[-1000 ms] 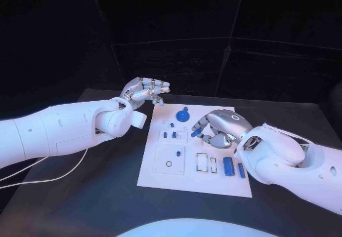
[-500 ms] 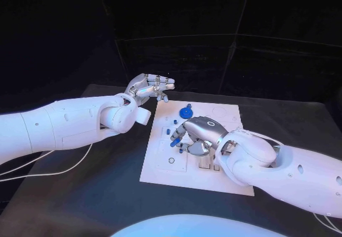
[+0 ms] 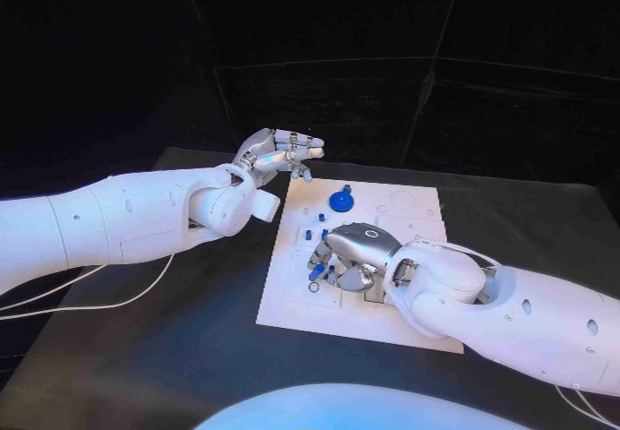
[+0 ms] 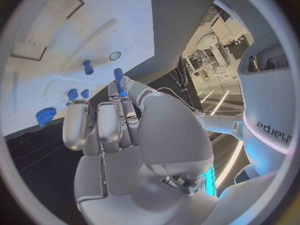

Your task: Assemble the parts on the task board

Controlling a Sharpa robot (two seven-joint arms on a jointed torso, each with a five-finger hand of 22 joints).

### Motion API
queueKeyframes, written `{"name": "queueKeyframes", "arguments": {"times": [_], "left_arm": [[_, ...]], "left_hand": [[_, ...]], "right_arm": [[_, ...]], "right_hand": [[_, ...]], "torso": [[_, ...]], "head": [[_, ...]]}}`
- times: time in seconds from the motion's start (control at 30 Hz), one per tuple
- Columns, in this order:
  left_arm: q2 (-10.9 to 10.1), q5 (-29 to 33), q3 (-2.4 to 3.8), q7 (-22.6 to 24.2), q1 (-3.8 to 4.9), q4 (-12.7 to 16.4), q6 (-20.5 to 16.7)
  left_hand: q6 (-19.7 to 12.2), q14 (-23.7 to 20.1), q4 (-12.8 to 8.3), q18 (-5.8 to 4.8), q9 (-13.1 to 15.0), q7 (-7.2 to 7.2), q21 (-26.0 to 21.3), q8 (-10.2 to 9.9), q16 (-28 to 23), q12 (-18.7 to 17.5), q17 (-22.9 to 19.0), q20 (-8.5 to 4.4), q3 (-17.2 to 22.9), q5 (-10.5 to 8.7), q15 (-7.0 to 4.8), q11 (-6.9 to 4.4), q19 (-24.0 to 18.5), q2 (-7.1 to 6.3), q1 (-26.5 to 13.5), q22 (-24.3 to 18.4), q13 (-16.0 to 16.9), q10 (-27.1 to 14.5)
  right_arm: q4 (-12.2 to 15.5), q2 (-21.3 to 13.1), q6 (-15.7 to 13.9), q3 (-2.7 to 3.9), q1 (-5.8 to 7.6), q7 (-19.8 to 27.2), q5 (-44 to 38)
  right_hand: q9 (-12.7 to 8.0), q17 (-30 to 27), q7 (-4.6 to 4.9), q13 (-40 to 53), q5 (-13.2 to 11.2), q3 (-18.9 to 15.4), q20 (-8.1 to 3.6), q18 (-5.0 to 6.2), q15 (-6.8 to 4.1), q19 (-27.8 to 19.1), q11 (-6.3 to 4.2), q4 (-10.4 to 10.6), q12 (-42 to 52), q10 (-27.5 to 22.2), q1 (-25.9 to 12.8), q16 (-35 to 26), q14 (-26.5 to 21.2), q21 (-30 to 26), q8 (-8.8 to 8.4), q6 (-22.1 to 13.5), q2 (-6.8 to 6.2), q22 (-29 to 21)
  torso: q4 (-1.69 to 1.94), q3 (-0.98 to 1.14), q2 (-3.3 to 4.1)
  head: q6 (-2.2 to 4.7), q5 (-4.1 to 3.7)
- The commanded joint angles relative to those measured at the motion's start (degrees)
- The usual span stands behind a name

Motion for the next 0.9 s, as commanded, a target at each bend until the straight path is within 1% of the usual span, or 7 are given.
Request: {"name": "queueKeyframes", "arguments": {"times": [0.03, 0.1, 0.2, 0.4, 0.53, 0.8, 0.9], "left_arm": [[0.10, 0.11, 0.05, 0.39, 0.08, 0.01, 0.49], [0.12, 0.11, 0.05, 0.46, 0.08, -0.01, 0.40], [0.14, 0.11, 0.05, 0.50, 0.08, -0.03, 0.34], [0.15, 0.11, 0.05, 0.52, 0.08, -0.02, 0.32], [0.15, 0.11, 0.05, 0.53, 0.08, -0.02, 0.31], [0.17, 0.11, 0.05, 0.50, 0.08, -0.03, 0.38], [0.16, 0.11, 0.05, 0.47, 0.08, -0.03, 0.39]], "left_hand": [[-0.44, -0.39, -0.02, 0.78, -0.06, -0.13, -0.25, 0.04, -0.34, 0.43, -0.09, 0.02, -0.38, 0.26, -0.10, -0.05, 0.23, 0.57, -0.20, -0.13, -0.08, -0.47], [-0.44, -0.39, -0.02, 0.78, -0.06, -0.13, -0.25, 0.04, -0.34, 0.43, -0.09, 0.02, -0.38, 0.26, -0.10, -0.05, 0.23, 0.57, -0.20, -0.13, -0.08, -0.47], [-0.44, -0.39, -0.02, 0.78, -0.06, -0.13, -0.25, 0.04, -0.34, 0.43, -0.09, 0.02, -0.38, 0.26, -0.10, -0.05, 0.23, 0.57, -0.20, -0.13, -0.08, -0.47], [-0.44, -0.39, -0.02, 0.78, -0.06, -0.13, -0.25, 0.04, -0.34, 0.43, -0.09, 0.02, -0.38, 0.26, -0.10, -0.05, 0.23, 0.57, -0.20, -0.13, -0.08, -0.47], [-0.44, -0.39, -0.02, 0.78, -0.06, -0.13, -0.25, 0.04, -0.34, 0.43, -0.09, 0.02, -0.38, 0.26, -0.10, -0.05, 0.23, 0.57, -0.20, -0.13, -0.08, -0.47], [-0.44, -0.39, -0.02, 0.78, -0.06, -0.13, -0.25, 0.04, -0.34, 0.43, -0.09, 0.02, -0.38, 0.26, -0.10, -0.05, 0.23, 0.57, -0.20, -0.13, -0.08, -0.47], [-0.44, -0.39, -0.02, 0.78, -0.06, -0.13, -0.25, 0.04, -0.34, 0.43, -0.09, 0.02, -0.38, 0.26, -0.10, -0.05, 0.23, 0.57, -0.20, -0.13, -0.08, -0.47]], "right_arm": [[-0.27, 0.31, 3.44, 0.01, 0.04, 0.37, -0.99], [-0.45, 0.49, 3.89, 0.00, -0.01, 0.40, -1.04], [-0.67, 0.75, 4.34, 0.00, -0.09, 0.45, -1.08], [-1.20, 1.21, 4.97, -0.01, -0.25, 0.37, -1.17], [-1.53, 1.45, 5.35, -0.02, -0.41, 0.28, -1.45], [-2.07, 1.79, 5.51, -0.04, -0.66, -0.11, -2.19], [-2.20, 1.92, 5.87, -0.04, -0.70, -0.16, -2.29]], "right_hand": [[0.05, -0.05, 0.04, 0.03, 0.27, -0.11, 0.13, -0.73, -0.29, -0.01, 0.25, 0.33, -0.31, 0.30, -0.44, 0.29, 1.11, -0.02, -0.02, 0.25, 0.03, -0.05], [0.05, -0.05, 0.03, 0.03, 0.27, -0.11, 0.13, -0.73, -0.29, -0.01, 0.25, 0.35, -0.32, 0.31, -0.47, 0.30, 1.11, -0.01, -0.02, 0.26, 0.05, -0.04], [0.05, -0.04, 0.03, 0.03, 0.27, -0.11, 0.13, -0.73, -0.29, -0.01, 0.25, 0.36, -0.33, 0.31, -0.48, 0.30, 1.11, -0.01, -0.02, 0.26, 0.06, -0.04], [0.05, -0.13, 0.02, 0.03, 0.27, -0.12, 0.14, -0.72, -0.29, -0.05, 0.25, 0.38, -0.35, 0.31, -0.52, 0.26, 1.09, -0.05, -0.02, 0.26, 0.07, -0.09], [0.05, -0.13, 0.02, 0.03, 0.27, -0.12, 0.14, -0.72, -0.29, -0.05, 0.25, 0.38, -0.35, 0.31, -0.52, 0.26, 1.09, -0.05, -0.02, 0.26, 0.07, -0.09], [0.05, -0.16, 0.01, 0.03, 0.25, -0.13, 0.14, -0.71, -0.29, -0.09, 0.24, 0.42, -0.38, 0.33, -0.59, 0.25, 1.08, -0.08, -0.02, 0.28, 0.10, -0.13], [0.05, -0.17, 0.01, 0.03, 0.25, -0.14, 0.14, -0.70, -0.29, -0.10, 0.24, 0.44, -0.38, 0.34, -0.61, 0.24, 1.08, -0.09, -0.02, 0.29, 0.11, -0.14]], "torso": [[0.00, 0.00, 0.01], [0.01, 0.01, 0.02], [0.01, 0.01, 0.02], [0.07, -0.03, -0.01], [0.02, -0.02, -0.05], [0.00, 0.00, -0.02], [0.00, 0.00, 0.05]], "head": [[-0.34, 0.10], [-0.56, 0.19], [-0.56, 0.19], [-0.83, 0.36], [-0.95, 0.48], [-0.90, 0.53], [-1.02, 0.58]]}}
